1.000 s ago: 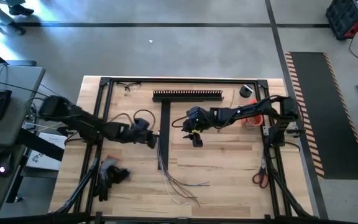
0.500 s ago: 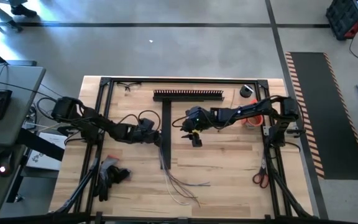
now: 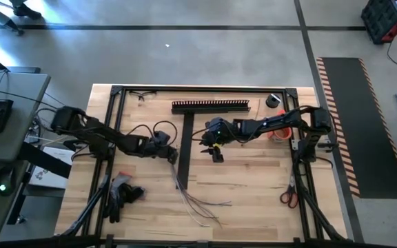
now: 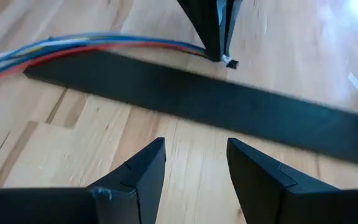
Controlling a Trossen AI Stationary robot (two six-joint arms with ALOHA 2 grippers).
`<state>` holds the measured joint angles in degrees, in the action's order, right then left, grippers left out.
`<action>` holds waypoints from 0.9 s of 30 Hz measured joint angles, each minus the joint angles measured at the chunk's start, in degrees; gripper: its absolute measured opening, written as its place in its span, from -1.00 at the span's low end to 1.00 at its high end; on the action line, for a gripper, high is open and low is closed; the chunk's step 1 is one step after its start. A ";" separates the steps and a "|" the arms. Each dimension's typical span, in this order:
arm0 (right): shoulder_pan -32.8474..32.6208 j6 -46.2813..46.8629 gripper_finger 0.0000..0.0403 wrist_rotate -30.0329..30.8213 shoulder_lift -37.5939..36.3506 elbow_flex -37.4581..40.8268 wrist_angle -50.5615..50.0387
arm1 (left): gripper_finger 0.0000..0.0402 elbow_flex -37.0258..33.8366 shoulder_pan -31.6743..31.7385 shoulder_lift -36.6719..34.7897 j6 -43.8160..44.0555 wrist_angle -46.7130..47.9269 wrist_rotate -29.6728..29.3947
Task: Ziptie cables
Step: Wrap the cable wires with a black zip tie
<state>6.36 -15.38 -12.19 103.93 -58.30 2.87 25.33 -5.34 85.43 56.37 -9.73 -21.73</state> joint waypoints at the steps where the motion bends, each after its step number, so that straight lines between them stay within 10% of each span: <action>1: 0.01 -0.17 -0.22 -0.10 0.01 0.00 0.94 | -1.00 0.01 -0.03 -1.83 -0.17 0.96 -1.01; 12: -0.03 11.91 -0.22 -2.85 3.70 7.55 35.57 | -1.00 0.22 -5.52 -20.35 -17.44 -4.91 -16.07; 27: -2.42 21.54 -0.04 -4.76 10.11 5.39 60.43 | -1.00 0.34 -10.96 -13.97 -39.64 -30.20 -16.38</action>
<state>3.94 6.16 -16.94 114.04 -52.92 63.29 25.67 -16.30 71.46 16.73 -39.93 -38.11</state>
